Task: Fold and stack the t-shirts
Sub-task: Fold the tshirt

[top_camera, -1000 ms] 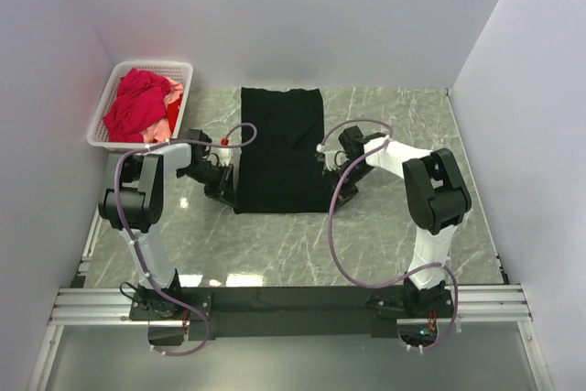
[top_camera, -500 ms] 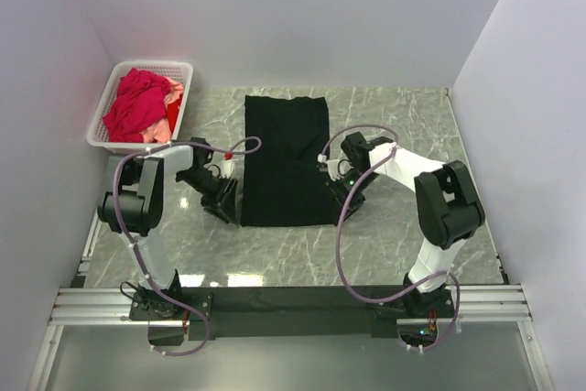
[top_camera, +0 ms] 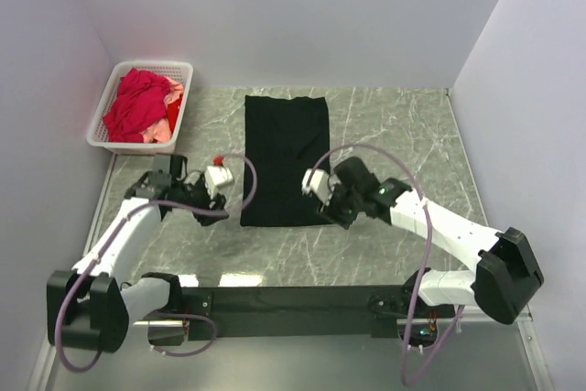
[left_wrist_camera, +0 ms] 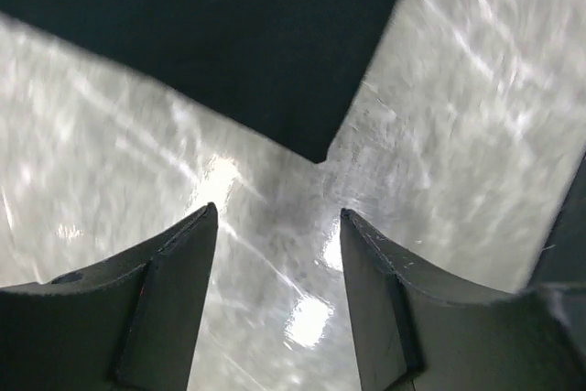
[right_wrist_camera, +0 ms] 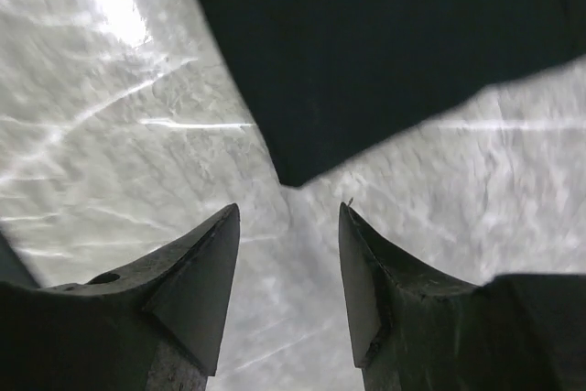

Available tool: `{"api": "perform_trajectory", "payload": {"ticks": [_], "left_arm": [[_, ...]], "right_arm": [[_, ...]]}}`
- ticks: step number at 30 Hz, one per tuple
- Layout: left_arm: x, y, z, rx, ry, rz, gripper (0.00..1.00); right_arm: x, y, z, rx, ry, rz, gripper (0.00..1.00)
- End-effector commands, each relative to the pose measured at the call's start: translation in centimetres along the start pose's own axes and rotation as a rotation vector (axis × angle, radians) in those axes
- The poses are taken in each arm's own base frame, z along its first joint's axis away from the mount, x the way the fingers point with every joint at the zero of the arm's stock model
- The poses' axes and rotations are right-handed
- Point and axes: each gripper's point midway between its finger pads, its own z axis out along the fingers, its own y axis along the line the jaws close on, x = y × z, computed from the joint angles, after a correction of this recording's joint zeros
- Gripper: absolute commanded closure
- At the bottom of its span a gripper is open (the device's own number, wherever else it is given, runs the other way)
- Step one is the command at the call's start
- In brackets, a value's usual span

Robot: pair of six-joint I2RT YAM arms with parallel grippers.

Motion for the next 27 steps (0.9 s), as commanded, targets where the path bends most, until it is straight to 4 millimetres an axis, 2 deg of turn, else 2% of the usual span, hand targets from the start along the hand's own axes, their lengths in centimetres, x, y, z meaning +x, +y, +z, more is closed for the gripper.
{"api": "perform_trajectory", "payload": {"ticks": [1, 3, 4, 5, 7, 8, 10, 11, 13, 19, 21, 24, 27], "left_arm": [[-0.1, -0.3, 1.7, 0.017, -0.066, 0.362, 0.38], [0.6, -1.4, 2.6, 0.025, -0.061, 0.481, 0.38], [0.5, -1.6, 2.8, 0.017, -0.062, 0.541, 0.38], [1.6, -1.9, 3.2, 0.019, -0.038, 0.556, 0.39], [1.0, -2.3, 3.9, 0.006, -0.058, 0.615, 0.39], [1.8, -2.4, 4.2, -0.003, -0.041, 0.621, 0.39], [1.0, -2.4, 4.7, -0.029, -0.068, 0.691, 0.4], [1.6, -2.5, 5.1, -0.032, -0.062, 0.705, 0.4], [1.5, -2.5, 5.4, -0.042, -0.062, 0.77, 0.41], [2.7, -2.9, 6.9, -0.008, -0.035, 0.862, 0.44], [2.5, -2.7, 7.4, -0.016, -0.035, 0.874, 0.46], [2.6, -2.1, 8.1, -0.019, -0.017, 0.872, 0.5], [3.1, -1.9, 8.4, -0.005, 0.006, 0.879, 0.59]], "right_arm": [[-1.7, -1.5, 1.3, 0.153, -0.079, -0.263, 0.45], [-1.1, -1.0, 2.2, 0.176, -0.088, -0.36, 0.44], [-0.4, 0.2, 3.0, 0.155, -0.078, -0.402, 0.44], [-0.5, 0.2, 3.2, 0.166, -0.087, -0.434, 0.43], [0.3, 0.8, 3.9, 0.168, -0.078, -0.463, 0.43], [0.0, 0.8, 4.1, 0.191, -0.089, -0.49, 0.43], [0.7, 0.9, 4.6, 0.197, -0.081, -0.507, 0.43], [0.5, 0.9, 4.8, 0.205, -0.09, -0.519, 0.43], [0.8, 0.7, 5.0, 0.222, -0.083, -0.526, 0.43], [2.6, 0.6, 6.4, 0.218, -0.034, -0.563, 0.46], [3.1, 0.7, 6.8, 0.205, -0.01, -0.566, 0.48], [2.9, 0.7, 7.3, 0.189, -0.003, -0.566, 0.54], [3.2, 0.8, 7.7, 0.179, 0.014, -0.564, 0.71]]}}
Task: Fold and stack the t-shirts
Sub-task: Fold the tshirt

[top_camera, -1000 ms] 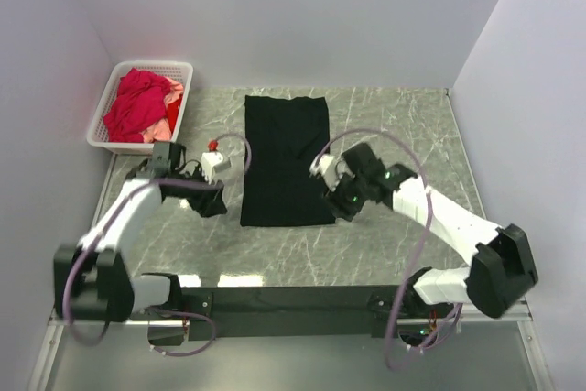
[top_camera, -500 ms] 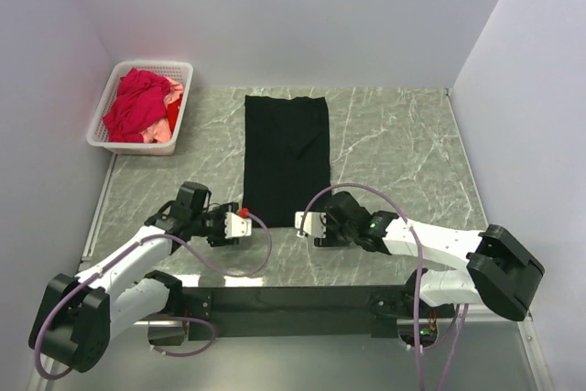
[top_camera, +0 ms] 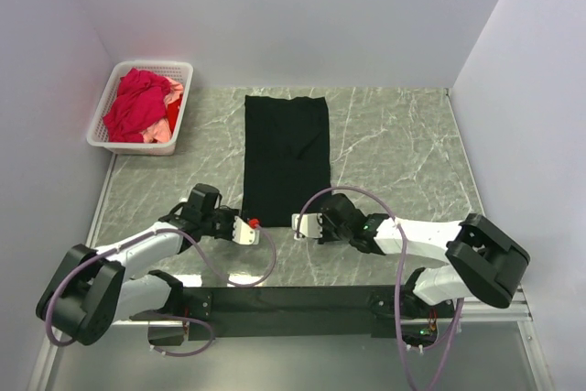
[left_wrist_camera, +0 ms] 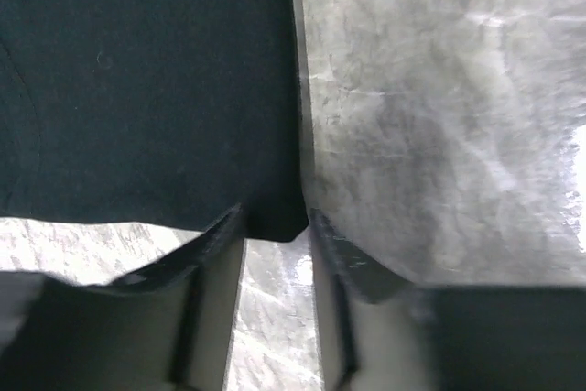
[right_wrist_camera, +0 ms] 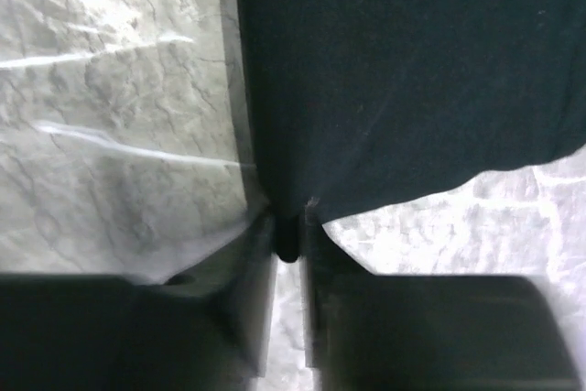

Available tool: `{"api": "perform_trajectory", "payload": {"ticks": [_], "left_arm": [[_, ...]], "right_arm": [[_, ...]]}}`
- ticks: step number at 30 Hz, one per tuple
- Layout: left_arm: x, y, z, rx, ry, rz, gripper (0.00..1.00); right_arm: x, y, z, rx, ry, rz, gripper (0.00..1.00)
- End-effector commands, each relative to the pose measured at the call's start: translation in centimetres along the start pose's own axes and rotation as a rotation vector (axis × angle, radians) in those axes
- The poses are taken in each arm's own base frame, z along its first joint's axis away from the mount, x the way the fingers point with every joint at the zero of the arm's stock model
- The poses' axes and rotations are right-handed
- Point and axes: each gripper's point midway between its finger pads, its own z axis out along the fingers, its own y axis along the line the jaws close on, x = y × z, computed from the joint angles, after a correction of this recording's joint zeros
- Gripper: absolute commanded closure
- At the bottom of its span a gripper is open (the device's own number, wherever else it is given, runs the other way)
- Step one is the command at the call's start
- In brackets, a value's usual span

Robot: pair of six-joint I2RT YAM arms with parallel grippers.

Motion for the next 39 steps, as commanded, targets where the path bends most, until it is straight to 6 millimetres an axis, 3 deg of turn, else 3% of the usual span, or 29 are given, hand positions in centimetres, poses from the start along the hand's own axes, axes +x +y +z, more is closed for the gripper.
{"api": "perform_trajectory", "payload": {"ticks": [1, 5, 9, 10, 11, 12, 19, 20, 28, 30, 36, 39], "left_arm": [[0.2, 0.9, 0.4, -0.013, 0.011, 0.062, 0.63], [0.5, 0.5, 0.4, 0.017, 0.031, 0.057, 0.85], [-1.4, 0.4, -0.6, 0.057, -0.015, 0.02, 0.99], [-2.1, 0.1, -1.5, 0.079, -0.026, 0.009, 0.99], [-2.7, -0.1, -2.0, 0.089, -0.041, 0.012, 0.99], [-4.0, -0.1, -2.7, 0.09, -0.086, 0.025, 0.99], [-8.5, -3.0, -7.3, 0.19, -0.209, 0.067, 0.99], [-8.6, -4.1, -8.0, 0.225, -0.208, 0.05, 0.99], [-12.2, -4.8, -12.2, 0.182, -0.298, 0.063, 0.99], [-12.9, -5.8, -13.0, 0.21, -0.325, 0.048, 0.99], [-15.0, -6.6, -15.6, 0.219, -0.384, 0.079, 0.99], [-15.9, -5.9, -16.3, 0.203, -0.395, 0.012, 1.0]], "right_arm": [[-0.3, -0.1, 0.4, -0.004, 0.004, -0.007, 0.81], [-0.1, 0.0, 0.1, -0.023, 0.028, 0.015, 1.0], [-1.4, -0.2, -1.8, -0.059, -0.009, 0.059, 1.0], [-2.2, -0.6, -2.5, -0.063, -0.03, 0.068, 1.0], [-1.8, 0.0, -3.1, -0.088, -0.006, 0.081, 1.0], [-2.8, -0.1, -4.0, -0.103, -0.051, 0.089, 1.0], [-3.8, 1.5, -8.6, -0.187, -0.103, 0.125, 1.0], [-3.5, 2.0, -9.7, -0.204, -0.104, 0.126, 1.0], [-4.7, 2.9, -15.2, -0.233, -0.179, 0.083, 1.0], [-5.4, 3.4, -16.6, -0.245, -0.215, 0.074, 1.0], [-6.2, 4.3, -19.6, -0.287, -0.263, 0.076, 1.0], [-6.7, 4.1, -20.1, -0.279, -0.279, 0.076, 1.0]]}}
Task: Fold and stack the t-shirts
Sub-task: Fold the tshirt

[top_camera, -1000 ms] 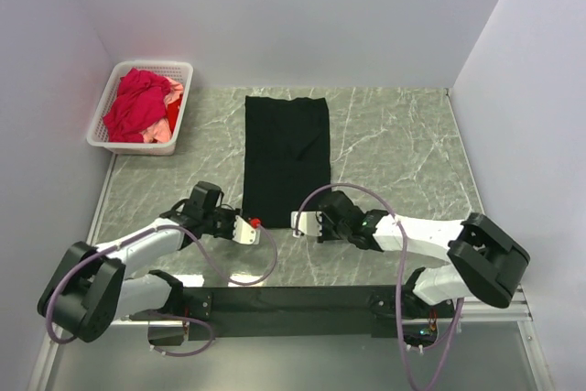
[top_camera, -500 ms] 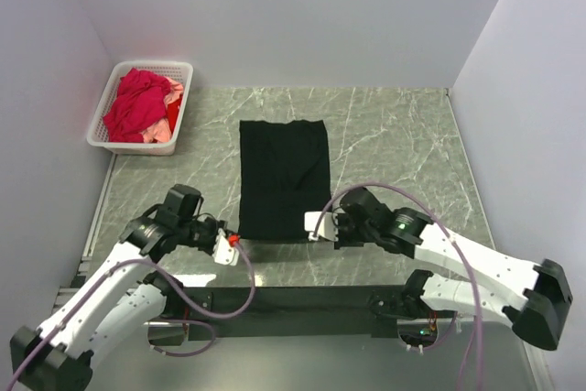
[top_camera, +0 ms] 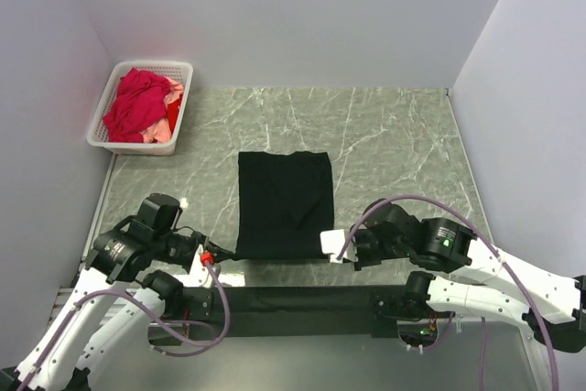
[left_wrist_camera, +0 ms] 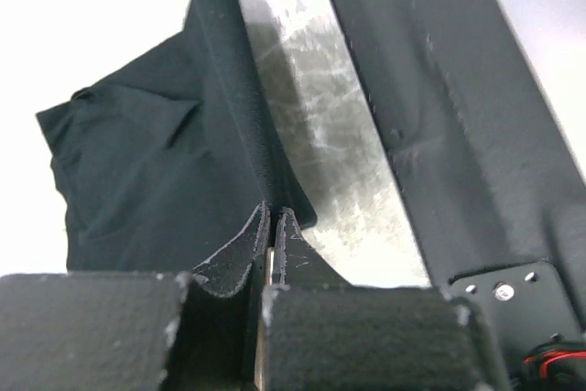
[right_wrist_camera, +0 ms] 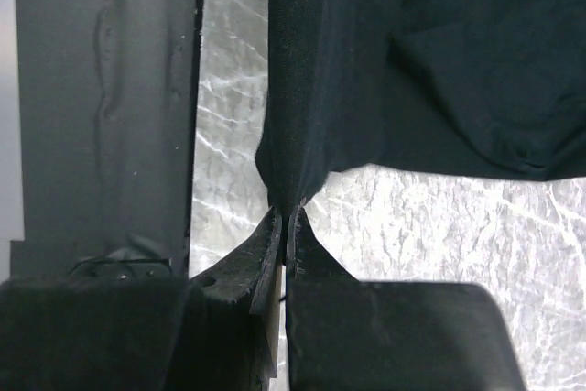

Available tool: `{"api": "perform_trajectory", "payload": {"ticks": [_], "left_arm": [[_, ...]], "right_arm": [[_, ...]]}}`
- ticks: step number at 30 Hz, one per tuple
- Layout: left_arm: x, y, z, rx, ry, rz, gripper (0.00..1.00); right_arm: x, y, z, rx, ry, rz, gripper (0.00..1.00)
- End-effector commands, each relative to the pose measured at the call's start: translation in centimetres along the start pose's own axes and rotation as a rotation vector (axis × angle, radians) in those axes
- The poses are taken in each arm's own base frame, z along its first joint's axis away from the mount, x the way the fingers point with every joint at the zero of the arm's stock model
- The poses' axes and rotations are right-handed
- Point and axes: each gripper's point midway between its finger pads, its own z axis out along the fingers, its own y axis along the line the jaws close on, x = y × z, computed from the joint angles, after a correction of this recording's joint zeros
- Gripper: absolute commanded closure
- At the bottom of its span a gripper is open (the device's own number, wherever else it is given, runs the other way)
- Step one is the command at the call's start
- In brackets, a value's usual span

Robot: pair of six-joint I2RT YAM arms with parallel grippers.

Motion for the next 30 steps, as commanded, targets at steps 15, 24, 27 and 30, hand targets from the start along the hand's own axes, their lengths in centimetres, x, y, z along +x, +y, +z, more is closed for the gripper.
{"api": "perform_trajectory", "payload": {"ticks": [15, 24, 27, 30], "left_arm": [[-1.6, 10.2, -1.1, -0.115, -0.047, -0.149, 0.99], [6.8, 19.2, -2.5, -0.131, -0.003, -0.378, 0.99], [10.4, 22.2, -1.6, -0.146, 0.023, -0.45, 0.99], [14.6, 24.8, -0.1, -0.164, 0.043, -0.536, 0.99]], "right_arm": [[0.4, -9.6, -2.6, 0.138, 0.118, -0.094, 1.0], [2.5, -19.9, -0.3, 0.097, 0.155, -0.056, 1.0], [4.5, -23.8, 1.5, 0.066, 0.176, -0.028, 1.0], [7.3, -27.1, 4.5, 0.031, 0.214, 0.018, 1.0]]}}
